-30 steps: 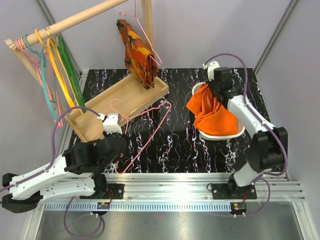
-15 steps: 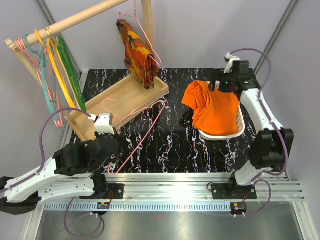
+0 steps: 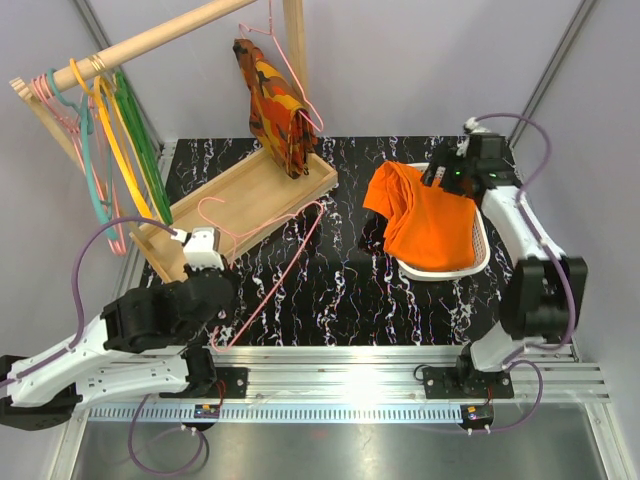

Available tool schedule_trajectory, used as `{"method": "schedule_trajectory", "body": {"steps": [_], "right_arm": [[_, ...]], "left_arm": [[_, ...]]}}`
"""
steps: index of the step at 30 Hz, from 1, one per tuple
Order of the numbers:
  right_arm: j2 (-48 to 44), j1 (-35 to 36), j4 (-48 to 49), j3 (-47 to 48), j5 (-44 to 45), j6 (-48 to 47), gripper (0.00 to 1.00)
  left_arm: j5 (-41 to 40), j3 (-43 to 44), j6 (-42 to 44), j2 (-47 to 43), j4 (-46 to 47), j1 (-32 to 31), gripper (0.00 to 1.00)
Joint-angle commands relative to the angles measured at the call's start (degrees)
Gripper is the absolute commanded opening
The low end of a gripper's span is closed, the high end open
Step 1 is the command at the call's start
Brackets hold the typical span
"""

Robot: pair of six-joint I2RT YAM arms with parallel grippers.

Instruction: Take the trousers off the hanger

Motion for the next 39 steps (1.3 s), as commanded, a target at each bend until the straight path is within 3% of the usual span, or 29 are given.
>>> {"method": "schedule_trajectory", "body": {"steps": [1,4,12,16,18,25,29,32,39], "right_arm": [[10.39,5.10,-3.87,2.97,7.35,-4.36,0.95],[20.05,8.53,-11.24,7.89,14.92,-9.10,0.97],[33.01,11.88,-14.35,9.94,35.64,-9.91,1.00],[32.32,11.97,-10.40,7.65,37.87,-8.95,1.00],[31.09,11.97,-8.98,6.68,33.84,-8.94,0.99],[12.94,11.44,-5.29,5.71,25.75,-6.40,1.00],[2.28,11.53,-10.46,9.83,23.99,-5.43,0.99],[-6.59,11.44,-13.11,10.37,16.99,-3.94,0.99],[-33.31,11.44,-8.02,-5.86,-4.65,0.28,0.99]], "left_arm": [[-3.59,3.72,-1.13,-0.31,-0.32,0.16,0.00],[-5.78,5.91,-1.83,0.21,-3.12,0.16,0.00],[-16.24,13.82,-7.37,7.50,-12.88,0.77,0.00],[-17.04,16.64,-5.01,12.07,-10.11,4.46,0.00],[-15.02,16.82,-0.79,12.87,-7.28,7.18,0.00],[-14.40,21.29,4.93,16.73,-2.79,12.63,0.00],[-15.19,25.86,8.70,19.81,-1.21,15.27,0.00],[-16.59,30.52,10.55,22.97,-1.64,16.41,0.00],[-20.99,42.91,16.18,30.88,-3.57,20.45,0.00]]}}
